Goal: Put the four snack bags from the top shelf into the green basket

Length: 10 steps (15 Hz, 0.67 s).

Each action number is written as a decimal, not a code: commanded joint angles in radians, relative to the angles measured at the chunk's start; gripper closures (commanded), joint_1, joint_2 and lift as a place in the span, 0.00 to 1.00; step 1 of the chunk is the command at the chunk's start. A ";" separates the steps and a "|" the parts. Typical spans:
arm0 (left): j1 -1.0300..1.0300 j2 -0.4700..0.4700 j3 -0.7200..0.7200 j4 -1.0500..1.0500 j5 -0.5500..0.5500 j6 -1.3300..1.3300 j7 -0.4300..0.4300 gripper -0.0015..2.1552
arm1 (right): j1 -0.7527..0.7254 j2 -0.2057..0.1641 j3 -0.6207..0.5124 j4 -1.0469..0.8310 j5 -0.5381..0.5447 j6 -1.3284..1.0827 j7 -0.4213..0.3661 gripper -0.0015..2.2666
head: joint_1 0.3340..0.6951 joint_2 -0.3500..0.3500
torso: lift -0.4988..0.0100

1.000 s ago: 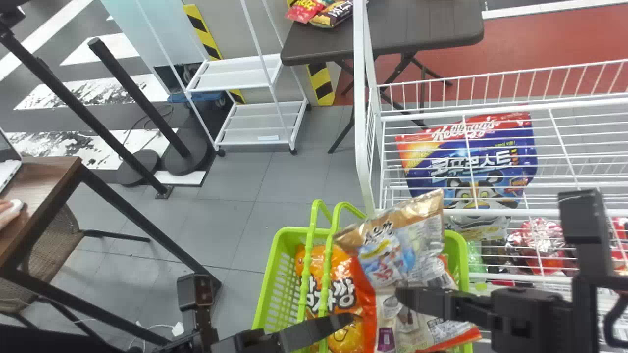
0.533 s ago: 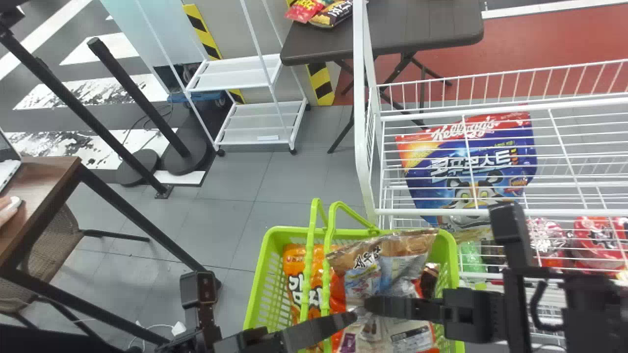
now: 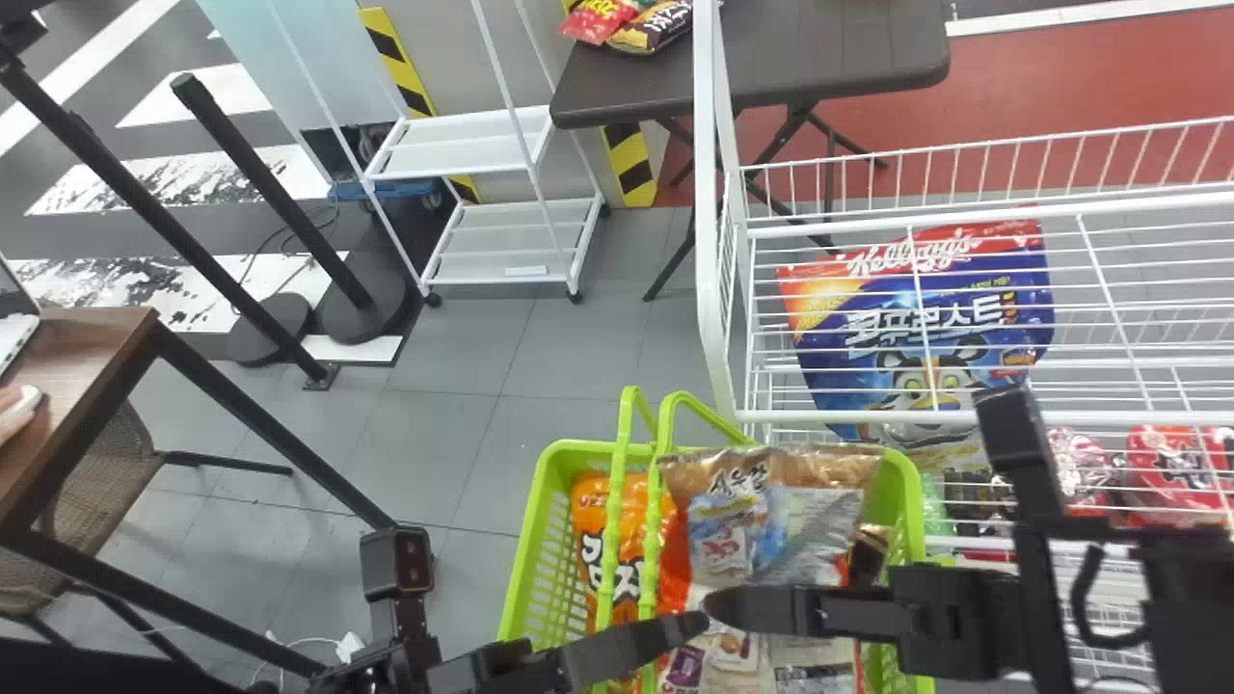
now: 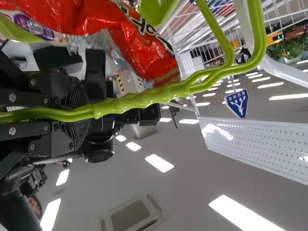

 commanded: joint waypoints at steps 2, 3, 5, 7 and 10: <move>-0.002 0.000 -0.001 0.002 0.000 0.000 -0.002 1.00 | 0.001 0.000 -0.119 -0.060 -0.085 0.167 -0.010 0.02 | 1.00 1.00 | 0.98; -0.002 0.002 -0.001 0.005 0.001 0.000 -0.003 1.00 | 0.005 0.000 -0.160 -0.101 -0.088 0.167 -0.009 0.02 | 1.00 1.00 | 0.98; -0.002 0.002 -0.001 0.008 0.001 0.000 -0.005 1.00 | 0.041 0.000 -0.228 -0.198 0.029 0.167 -0.001 0.02 | 1.00 1.00 | 0.98; -0.002 0.000 -0.001 0.009 0.000 0.000 -0.005 1.00 | 0.102 0.000 -0.220 -0.250 0.262 -0.041 -0.007 0.01 | 1.00 1.00 | 0.98; -0.002 0.000 -0.001 0.013 0.000 0.000 -0.005 1.00 | 0.182 0.006 -0.189 -0.250 0.545 -0.348 -0.046 0.01 | 1.00 0.86 | 0.98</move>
